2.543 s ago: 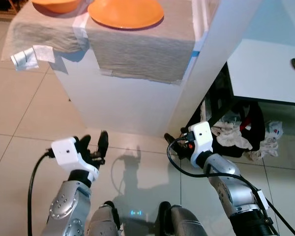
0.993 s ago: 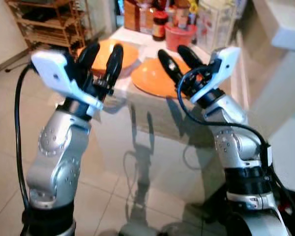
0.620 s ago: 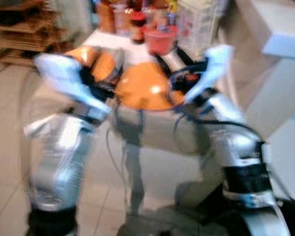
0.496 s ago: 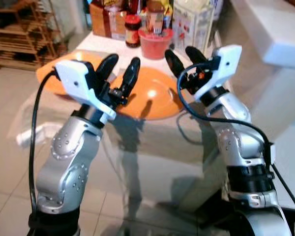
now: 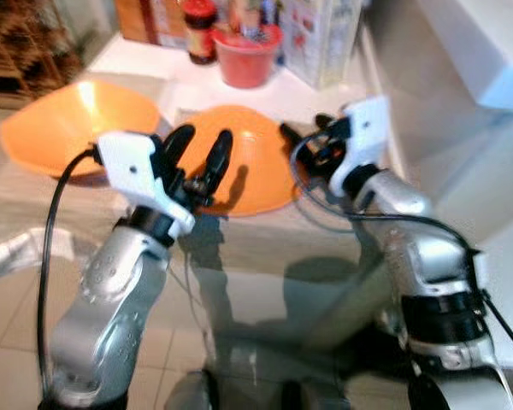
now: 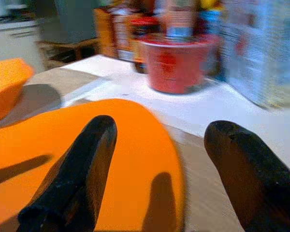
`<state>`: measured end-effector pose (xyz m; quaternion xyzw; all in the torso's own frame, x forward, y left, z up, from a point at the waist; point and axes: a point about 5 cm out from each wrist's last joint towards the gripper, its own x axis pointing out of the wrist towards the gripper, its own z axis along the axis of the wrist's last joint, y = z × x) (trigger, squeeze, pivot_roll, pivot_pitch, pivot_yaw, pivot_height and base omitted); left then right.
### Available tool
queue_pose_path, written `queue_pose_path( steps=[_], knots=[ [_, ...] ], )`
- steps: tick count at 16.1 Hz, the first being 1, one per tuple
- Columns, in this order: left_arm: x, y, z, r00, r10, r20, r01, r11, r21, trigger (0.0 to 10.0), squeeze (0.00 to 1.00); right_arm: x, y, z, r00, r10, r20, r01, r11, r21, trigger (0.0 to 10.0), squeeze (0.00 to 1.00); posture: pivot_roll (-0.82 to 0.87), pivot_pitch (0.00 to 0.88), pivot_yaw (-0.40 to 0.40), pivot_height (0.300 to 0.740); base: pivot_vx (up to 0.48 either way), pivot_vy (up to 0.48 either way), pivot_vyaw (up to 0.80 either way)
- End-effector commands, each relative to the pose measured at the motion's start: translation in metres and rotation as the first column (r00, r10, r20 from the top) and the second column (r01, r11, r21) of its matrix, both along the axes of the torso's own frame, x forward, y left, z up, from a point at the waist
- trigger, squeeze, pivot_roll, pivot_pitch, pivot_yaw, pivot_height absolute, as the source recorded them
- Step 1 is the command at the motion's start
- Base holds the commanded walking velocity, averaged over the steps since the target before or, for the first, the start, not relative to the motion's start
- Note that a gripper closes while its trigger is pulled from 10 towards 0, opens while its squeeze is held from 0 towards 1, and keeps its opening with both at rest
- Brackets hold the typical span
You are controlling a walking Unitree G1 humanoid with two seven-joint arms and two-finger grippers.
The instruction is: Setting the table
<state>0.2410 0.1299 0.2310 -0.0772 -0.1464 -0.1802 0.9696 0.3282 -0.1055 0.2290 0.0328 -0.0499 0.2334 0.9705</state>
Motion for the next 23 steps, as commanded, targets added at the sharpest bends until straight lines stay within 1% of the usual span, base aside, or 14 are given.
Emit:
queue_pose_path(
  steps=[1,2,3,4,6,9,10,11,12,15,16,19,22,23],
  knots=[
    [-0.011,0.000,0.001,1.000,0.007,-0.015,-0.007,1.000,0.000,10.0,0.00,-0.004,-0.011,0.013,0.999,-0.052,-0.015,0.052,0.998,0.041,10.0,0.00,-0.08,0.361,-0.037,0.740,0.000,0.000,0.00],
    [-0.014,-0.001,0.001,1.000,0.006,-0.023,-0.006,1.000,0.000,10.0,0.00,-0.006,-0.012,0.013,0.998,-0.050,-0.049,0.053,0.997,0.060,10.0,0.00,-0.08,0.361,-0.037,0.740,0.000,0.000,0.00],
    [-0.018,-0.003,-0.001,0.999,0.007,-0.036,-0.007,1.000,0.001,10.0,0.00,-0.010,-0.009,0.012,0.992,-0.017,-0.125,0.029,0.996,0.088,10.0,0.00,-0.09,0.385,-0.038,0.740,0.000,0.000,0.00],
    [-0.019,-0.005,-0.001,0.999,0.008,-0.042,-0.008,1.000,0.001,10.0,0.00,-0.010,-0.008,0.010,0.987,-0.014,-0.159,0.030,0.995,0.093,10.0,0.00,-0.08,0.391,-0.040,0.740,0.000,0.000,0.00],
    [-0.022,-0.008,-0.001,0.999,0.010,-0.047,-0.010,1.000,0.011,10.0,0.00,-0.008,-0.009,0.006,0.971,-0.035,-0.238,0.064,0.992,0.112,10.0,0.00,-0.08,0.398,-0.043,0.740,0.000,0.000,0.00],
    [-0.023,-0.007,0.002,0.999,0.020,-0.048,-0.019,1.000,0.010,10.0,0.00,-0.012,0.002,0.011,0.959,0.052,-0.278,0.008,0.977,0.211,10.0,0.00,-0.08,0.399,-0.046,0.740,0.000,0.000,0.00],
    [-0.024,-0.007,0.004,0.999,0.026,-0.044,-0.026,1.000,0.008,10.0,0.00,-0.017,0.013,0.019,0.955,0.135,-0.266,-0.051,0.953,0.299,10.0,0.00,-0.08,0.391,-0.049,0.740,0.000,0.000,0.00],
    [-0.024,-0.008,0.005,0.999,0.029,-0.044,-0.029,1.000,0.007,10.0,0.00,-0.019,0.019,0.024,0.948,0.178,-0.265,-0.080,0.937,0.340,10.0,0.00,-0.08,0.388,-0.050,0.740,0.000,0.000,0.00],
    [-0.024,-0.009,0.005,0.999,0.028,-0.043,-0.028,1.000,0.006,10.0,0.00,-0.021,0.027,0.025,0.936,0.212,-0.282,-0.102,0.928,0.359,10.0,0.00,-0.08,0.384,-0.051,0.740,0.000,0.000,0.00],
    [-0.023,-0.010,0.006,0.999,0.029,-0.041,-0.029,1.000,0.005,10.0,0.00,-0.024,0.038,0.028,0.923,0.258,-0.286,-0.147,0.922,0.357,10.0,0.00,-0.07,0.375,-0.054,0.740,0.000,0.000,0.00],
    [-0.022,-0.010,0.007,0.999,0.030,-0.039,-0.030,1.000,0.004,10.0,0.00,-0.025,0.042,0.029,0.918,0.272,-0.288,-0.167,0.926,0.339,10.0,0.00,-0.07,0.372,-0.058,0.740,0.000,0.000,0.00],
    [-0.021,-0.011,0.008,0.999,0.038,-0.031,-0.038,0.999,0.002,10.0,0.00,-0.030,0.056,0.034,0.897,0.337,-0.285,-0.245,0.918,0.313,10.0,0.00,-0.07,0.365,-0.063,0.740,0.000,0.000,0.00],
    [-0.022,-0.011,0.010,0.999,0.043,-0.026,-0.043,0.999,0.000,10.0,0.00,-0.033,0.064,0.028,0.872,0.363,-0.327,-0.279,0.920,0.276,10.0,0.00,-0.07,0.361,-0.066,0.740,0.000,0.000,0.00],
    [-0.022,-0.010,0.010,0.999,0.047,-0.026,-0.047,0.999,-0.001,10.0,0.00,-0.032,0.066,0.022,0.865,0.346,-0.365,-0.260,0.929,0.264,0.0,0.00,-0.07,0.358,-0.067,0.740,0.000,0.000,0.00]
  ],
)
